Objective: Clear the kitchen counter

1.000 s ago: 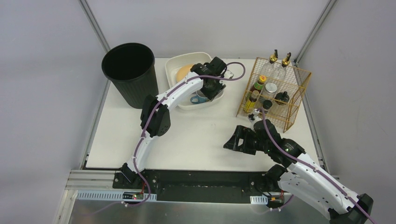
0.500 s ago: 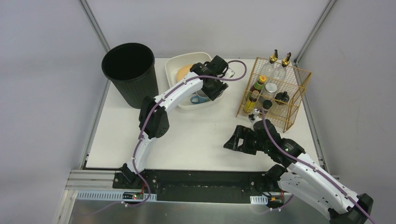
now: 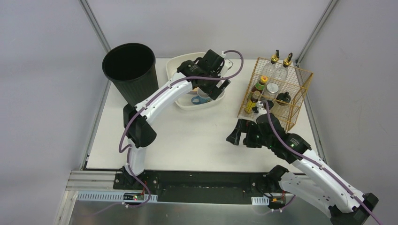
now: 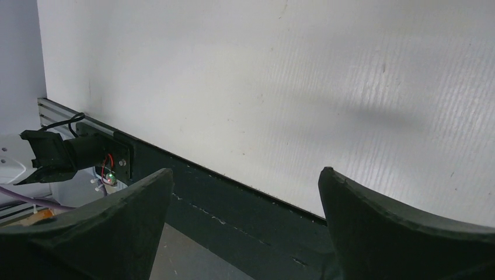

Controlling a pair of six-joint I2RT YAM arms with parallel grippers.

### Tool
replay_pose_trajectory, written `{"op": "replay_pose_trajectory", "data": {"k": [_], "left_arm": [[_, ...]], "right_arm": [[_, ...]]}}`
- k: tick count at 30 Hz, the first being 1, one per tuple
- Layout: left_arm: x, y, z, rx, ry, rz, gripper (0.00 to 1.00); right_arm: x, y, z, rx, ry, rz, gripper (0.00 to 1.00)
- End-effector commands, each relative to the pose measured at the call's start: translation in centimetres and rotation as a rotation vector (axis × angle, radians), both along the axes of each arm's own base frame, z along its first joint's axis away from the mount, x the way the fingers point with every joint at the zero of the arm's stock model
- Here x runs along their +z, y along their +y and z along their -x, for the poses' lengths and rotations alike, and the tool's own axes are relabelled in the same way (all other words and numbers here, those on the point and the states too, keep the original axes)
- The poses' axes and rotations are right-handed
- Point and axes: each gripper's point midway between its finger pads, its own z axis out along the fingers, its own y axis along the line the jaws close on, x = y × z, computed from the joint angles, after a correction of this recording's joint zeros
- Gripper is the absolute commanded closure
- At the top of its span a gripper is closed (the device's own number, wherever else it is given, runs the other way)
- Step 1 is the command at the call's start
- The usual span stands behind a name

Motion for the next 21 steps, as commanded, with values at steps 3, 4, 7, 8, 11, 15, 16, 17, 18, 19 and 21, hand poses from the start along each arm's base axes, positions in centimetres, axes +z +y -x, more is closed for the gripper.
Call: {"op": "replay_pose_trajectory", "data": {"k": [3,4,7,8,11,15,16,17,18,19,21], "left_arm": [[3.5,2.8,1.6,0.088,-0.063,0.031,0.01],[3.5,3.3,1.8,0.103,-0.067,0.026,0.01],[3.9,5.0,2.4,0.16,-0.087,0.018,0.01],[4.1,5.5,2.7,0.174,-0.095,0.018,0.01],[4.8,7.0,3.7,0.227,-0.108,0.041,0.01],[4.8,9.1,5.2,0.296,-0.115,0.053,0.01],[4.8,9.6,5.5,0.309,-0.116,0.058,0.01],[4.7,10.0,6.0,0.313,-0.112,0.062,0.01],[4.6,10.3,6.4,0.318,-0.111,0.069,0.01],[4.6,10.7,6.8,0.326,-0.11,0.076,0.01],[4.4,11.4,7.5,0.343,-0.107,0.087,0.01]], "right_arm": [[1.7,-0.8,-1.3,-0.017,-0.064,0.063,0.01],[1.9,-1.0,-1.6,-0.026,-0.076,0.078,0.01],[2.7,-1.8,-2.5,-0.057,-0.108,0.127,0.01],[2.9,-2.0,-2.8,-0.068,-0.118,0.143,0.01],[3.8,-2.4,-3.7,-0.084,-0.147,0.182,0.01],[4.9,-3.1,-4.7,-0.129,-0.169,0.235,0.01],[5.3,-3.2,-5.0,-0.134,-0.174,0.244,0.01],[5.6,-3.4,-5.2,-0.143,-0.179,0.255,0.01],[6.0,-3.6,-5.5,-0.158,-0.188,0.264,0.01],[6.4,-3.9,-5.8,-0.181,-0.2,0.273,0.01],[7.1,-4.8,-6.6,-0.249,-0.228,0.294,0.01]]}}
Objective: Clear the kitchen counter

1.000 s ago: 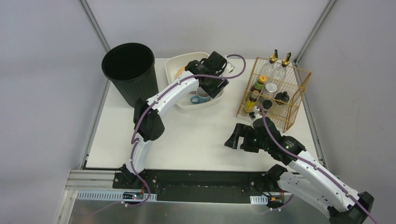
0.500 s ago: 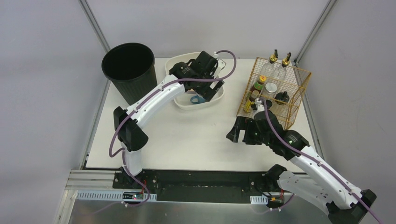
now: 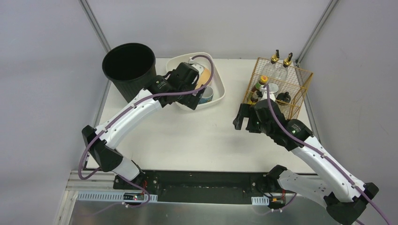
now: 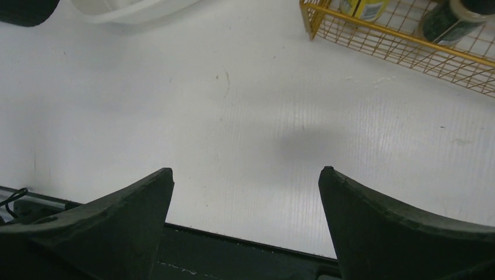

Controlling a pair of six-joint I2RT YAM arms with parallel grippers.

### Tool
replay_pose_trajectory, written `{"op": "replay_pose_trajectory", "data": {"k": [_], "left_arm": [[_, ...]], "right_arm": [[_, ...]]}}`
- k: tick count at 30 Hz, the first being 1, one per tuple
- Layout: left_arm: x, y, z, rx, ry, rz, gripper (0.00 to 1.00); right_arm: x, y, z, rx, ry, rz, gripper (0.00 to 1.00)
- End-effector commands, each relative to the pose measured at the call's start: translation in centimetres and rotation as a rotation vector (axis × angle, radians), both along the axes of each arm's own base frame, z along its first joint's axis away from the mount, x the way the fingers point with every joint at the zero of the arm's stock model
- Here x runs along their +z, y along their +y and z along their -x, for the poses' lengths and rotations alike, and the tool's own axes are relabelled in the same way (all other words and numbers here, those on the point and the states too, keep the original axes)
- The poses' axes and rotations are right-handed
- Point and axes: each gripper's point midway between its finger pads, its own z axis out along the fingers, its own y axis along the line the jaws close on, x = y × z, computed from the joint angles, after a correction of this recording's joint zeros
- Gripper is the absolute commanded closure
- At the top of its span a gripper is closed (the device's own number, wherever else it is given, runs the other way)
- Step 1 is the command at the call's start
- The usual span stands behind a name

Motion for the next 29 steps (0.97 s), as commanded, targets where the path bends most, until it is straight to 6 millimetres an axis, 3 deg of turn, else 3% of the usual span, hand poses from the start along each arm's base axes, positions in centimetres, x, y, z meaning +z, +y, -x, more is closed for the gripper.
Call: {"op": "replay_pose_trajectory", "data": {"k": [1,13,29], "left_arm": [[1.1,1.6,1.3,0.081,-0.044,0.068,0.01],[2.2,4.5,4.4,0.163,-0.095,0.217,0.01],[3.5,6.3,6.5,0.177,-0.144,0.31,0.01]], "right_arm": [[2.7,-2.5,-1.8,-0.13,-0.102,0.069,0.01],[5.5,-4.2,-4.0,-0.252,-0.182,0.144,0.01],[7.6,-4.4,-3.7,-0.236,-0.218,0.125,0.01]]}}
